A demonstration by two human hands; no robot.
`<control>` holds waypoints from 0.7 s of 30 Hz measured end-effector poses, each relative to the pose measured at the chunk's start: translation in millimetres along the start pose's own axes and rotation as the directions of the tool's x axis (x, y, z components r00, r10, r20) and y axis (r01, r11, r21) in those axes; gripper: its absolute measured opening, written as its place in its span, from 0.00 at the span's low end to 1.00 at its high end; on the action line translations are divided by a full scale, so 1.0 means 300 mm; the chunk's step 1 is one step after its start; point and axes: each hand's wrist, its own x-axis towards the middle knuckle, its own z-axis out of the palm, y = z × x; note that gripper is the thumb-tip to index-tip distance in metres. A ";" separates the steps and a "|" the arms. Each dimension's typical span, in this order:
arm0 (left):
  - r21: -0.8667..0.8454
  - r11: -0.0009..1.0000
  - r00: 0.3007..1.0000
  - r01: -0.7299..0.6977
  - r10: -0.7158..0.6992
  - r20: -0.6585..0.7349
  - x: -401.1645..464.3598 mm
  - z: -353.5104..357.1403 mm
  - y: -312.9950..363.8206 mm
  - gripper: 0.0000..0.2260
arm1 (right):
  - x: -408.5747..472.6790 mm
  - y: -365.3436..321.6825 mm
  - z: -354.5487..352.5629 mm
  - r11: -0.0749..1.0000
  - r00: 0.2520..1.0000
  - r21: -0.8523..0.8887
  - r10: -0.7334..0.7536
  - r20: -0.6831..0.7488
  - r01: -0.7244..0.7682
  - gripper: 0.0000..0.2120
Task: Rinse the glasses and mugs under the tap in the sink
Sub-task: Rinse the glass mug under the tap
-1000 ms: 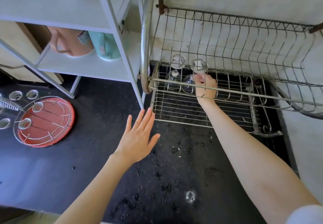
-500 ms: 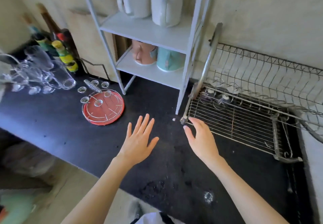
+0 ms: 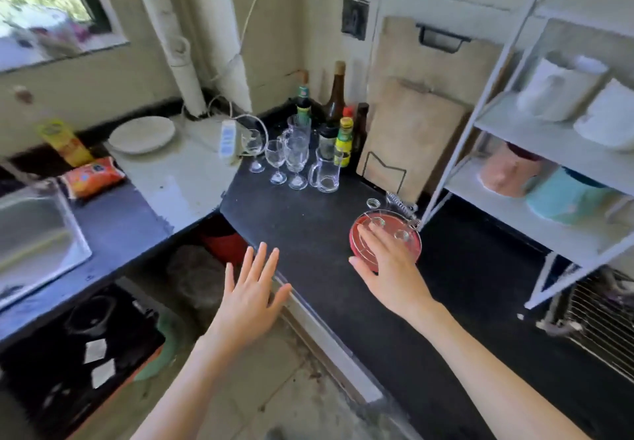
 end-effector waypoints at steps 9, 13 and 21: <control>0.013 0.997 0.990 0.081 -0.082 0.119 0.082 -0.124 -0.371 0.29 | 0.267 -0.236 0.234 0.996 0.994 0.070 0.051 0.093 -0.058 0.28; -0.013 0.994 0.987 0.111 -0.109 0.117 0.175 -0.142 -0.466 0.29 | 0.395 -0.255 0.302 0.989 0.988 0.105 0.093 0.126 -0.107 0.27; 0.014 0.994 0.982 0.106 -0.107 0.155 0.466 -0.128 -0.578 0.33 | 0.778 -0.120 0.411 0.823 0.895 0.365 0.441 0.069 -0.434 0.22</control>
